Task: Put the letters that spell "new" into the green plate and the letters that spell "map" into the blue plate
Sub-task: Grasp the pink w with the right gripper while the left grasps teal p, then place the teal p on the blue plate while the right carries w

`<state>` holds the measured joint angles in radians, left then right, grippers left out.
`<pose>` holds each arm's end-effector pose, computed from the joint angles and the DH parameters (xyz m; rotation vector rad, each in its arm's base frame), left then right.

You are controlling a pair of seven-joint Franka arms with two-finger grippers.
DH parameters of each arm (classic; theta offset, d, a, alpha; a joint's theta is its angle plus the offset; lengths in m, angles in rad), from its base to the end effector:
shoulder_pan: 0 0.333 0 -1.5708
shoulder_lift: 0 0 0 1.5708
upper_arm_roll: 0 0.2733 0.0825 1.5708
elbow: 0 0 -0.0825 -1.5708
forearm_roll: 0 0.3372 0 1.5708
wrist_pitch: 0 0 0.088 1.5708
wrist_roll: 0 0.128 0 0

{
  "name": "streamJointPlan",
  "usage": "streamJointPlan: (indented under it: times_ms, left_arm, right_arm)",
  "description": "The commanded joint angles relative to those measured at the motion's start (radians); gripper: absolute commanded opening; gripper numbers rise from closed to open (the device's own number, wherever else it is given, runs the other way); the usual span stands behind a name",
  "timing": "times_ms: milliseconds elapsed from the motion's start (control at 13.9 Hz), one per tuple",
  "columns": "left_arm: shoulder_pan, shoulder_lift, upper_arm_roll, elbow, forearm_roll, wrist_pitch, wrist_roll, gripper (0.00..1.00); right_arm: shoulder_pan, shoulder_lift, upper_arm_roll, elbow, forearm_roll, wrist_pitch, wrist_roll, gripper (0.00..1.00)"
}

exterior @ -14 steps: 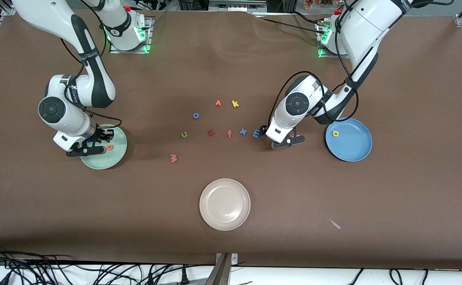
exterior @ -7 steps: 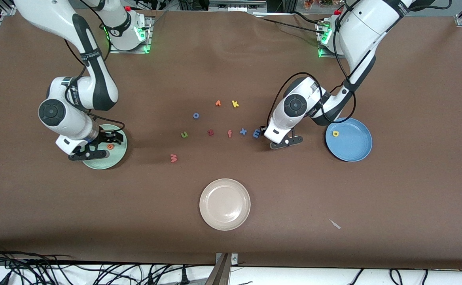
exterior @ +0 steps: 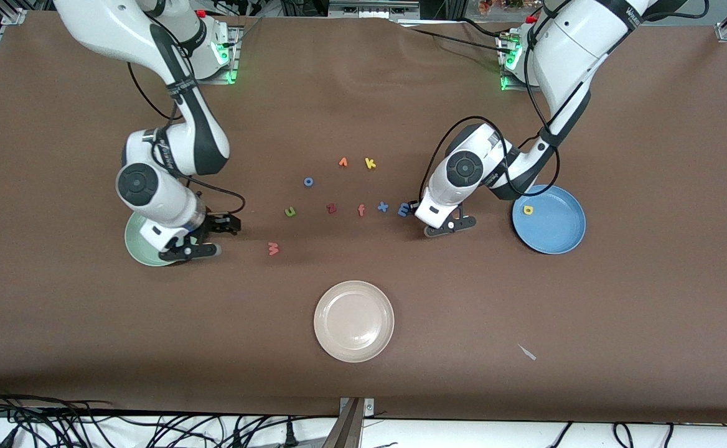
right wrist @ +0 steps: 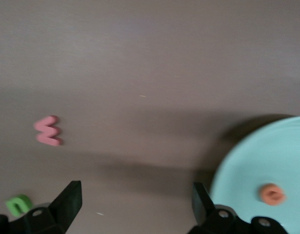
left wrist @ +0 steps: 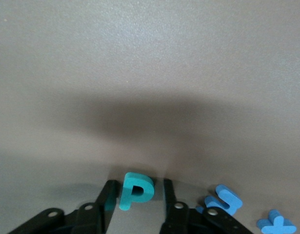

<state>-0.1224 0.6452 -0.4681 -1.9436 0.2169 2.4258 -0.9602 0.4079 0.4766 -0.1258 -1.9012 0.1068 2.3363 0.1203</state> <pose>0.4625 -0.3099 0.1532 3.0564 0.4134 -0.2420 0.5505 0.1647 0.2220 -3.1270 -0.1552 0.0610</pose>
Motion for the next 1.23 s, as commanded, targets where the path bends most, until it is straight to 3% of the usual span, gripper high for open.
streamJointPlan:
  times_ms: [0,288,433,577,937,1153]
  left_arm:
    - [-0.008,0.021,0.003,0.020,0.036,-0.005,-0.022,0.32]
    - [-0.008,0.019,0.005,0.020,0.036,-0.010,-0.022,0.16]
    - [0.009,0.002,0.003,0.020,0.036,-0.025,-0.017,0.11]
    - [0.033,-0.066,0.000,0.026,0.036,-0.124,0.009,0.11]
    - [0.235,-0.200,-0.055,0.029,0.018,-0.309,0.208,0.12]
    - [0.378,-0.206,-0.057,0.029,0.019,-0.408,0.439,0.12]
  right_arm:
    - [0.000,0.089,0.060,0.106,0.013,-0.008,0.093,1.00]
    - [0.038,0.160,0.061,0.186,0.010,-0.008,0.136,1.00]
    - [0.046,0.195,0.061,0.209,0.016,0.000,0.137,0.99]
    - [0.057,0.218,0.061,0.212,0.016,0.046,0.137,0.99]
    - [0.075,0.243,0.061,0.212,0.014,0.077,0.137,0.94]
    - [0.080,0.247,0.061,0.212,0.013,0.081,0.136,0.77]
